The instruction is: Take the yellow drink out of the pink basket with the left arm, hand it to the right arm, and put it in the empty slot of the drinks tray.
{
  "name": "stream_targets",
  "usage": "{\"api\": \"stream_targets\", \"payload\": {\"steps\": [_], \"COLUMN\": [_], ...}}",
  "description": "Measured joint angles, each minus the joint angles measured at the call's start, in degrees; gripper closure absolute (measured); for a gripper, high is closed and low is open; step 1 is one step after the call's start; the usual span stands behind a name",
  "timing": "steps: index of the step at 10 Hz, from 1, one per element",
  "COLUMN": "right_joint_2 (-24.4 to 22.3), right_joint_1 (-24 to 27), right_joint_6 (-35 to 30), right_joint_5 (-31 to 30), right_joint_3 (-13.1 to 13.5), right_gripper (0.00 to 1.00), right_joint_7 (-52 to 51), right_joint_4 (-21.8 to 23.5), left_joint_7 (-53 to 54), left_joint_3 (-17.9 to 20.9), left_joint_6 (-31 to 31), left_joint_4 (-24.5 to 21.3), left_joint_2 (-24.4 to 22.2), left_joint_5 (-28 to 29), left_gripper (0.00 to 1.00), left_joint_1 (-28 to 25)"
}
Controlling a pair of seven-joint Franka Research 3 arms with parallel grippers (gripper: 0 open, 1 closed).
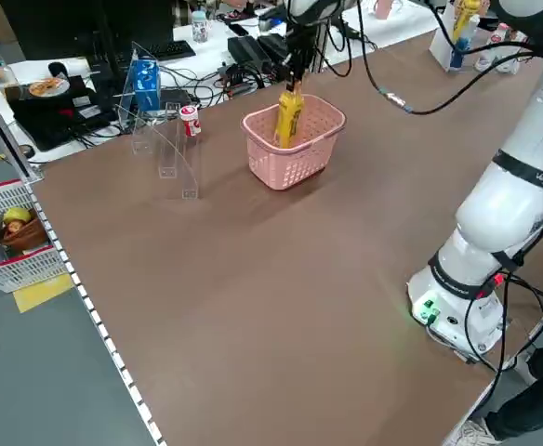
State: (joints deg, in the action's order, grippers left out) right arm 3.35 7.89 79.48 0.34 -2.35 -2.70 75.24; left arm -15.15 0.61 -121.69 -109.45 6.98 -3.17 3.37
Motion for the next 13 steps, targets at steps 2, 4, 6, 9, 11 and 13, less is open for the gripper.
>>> {"api": "stream_targets", "payload": {"steps": [2,4,6,9,11,13], "right_joint_2": [0.0,0.0,0.0,0.0,0.0,0.0], "right_joint_1": [0.0,0.0,0.0,0.0,0.0,0.0], "right_joint_6": [0.0,0.0,0.0,0.0,0.0,0.0], "right_joint_5": [0.0,0.0,0.0,0.0,0.0,0.0], "right_joint_3": [0.0,0.0,0.0,0.0,0.0,0.0], "right_gripper": [0.01,0.01,0.01,0.01,0.01,0.01], "right_joint_7": [0.0,0.0,0.0,0.0,0.0,0.0], "right_joint_4": [0.0,0.0,0.0,0.0,0.0,0.0], "left_joint_7": [0.0,0.0,0.0,0.0,0.0,-0.7], "left_joint_3": [0.0,0.0,0.0,-0.1,-0.6,-2.4], "left_joint_6": [4.9,6.0,8.8,16.5,17.9,19.7], "left_joint_4": [3.8,4.7,6.0,11.1,13.0,15.1], "left_joint_2": [-0.3,-1.1,-3.0,-4.8,-4.8,-4.9], "left_joint_5": [0.0,0.0,0.0,0.0,0.0,-0.1], "left_gripper": [0.66,0.66,0.66,0.66,0.66,0.66], "left_joint_1": [0.0,0.0,0.0,0.1,0.1,0.2]}}
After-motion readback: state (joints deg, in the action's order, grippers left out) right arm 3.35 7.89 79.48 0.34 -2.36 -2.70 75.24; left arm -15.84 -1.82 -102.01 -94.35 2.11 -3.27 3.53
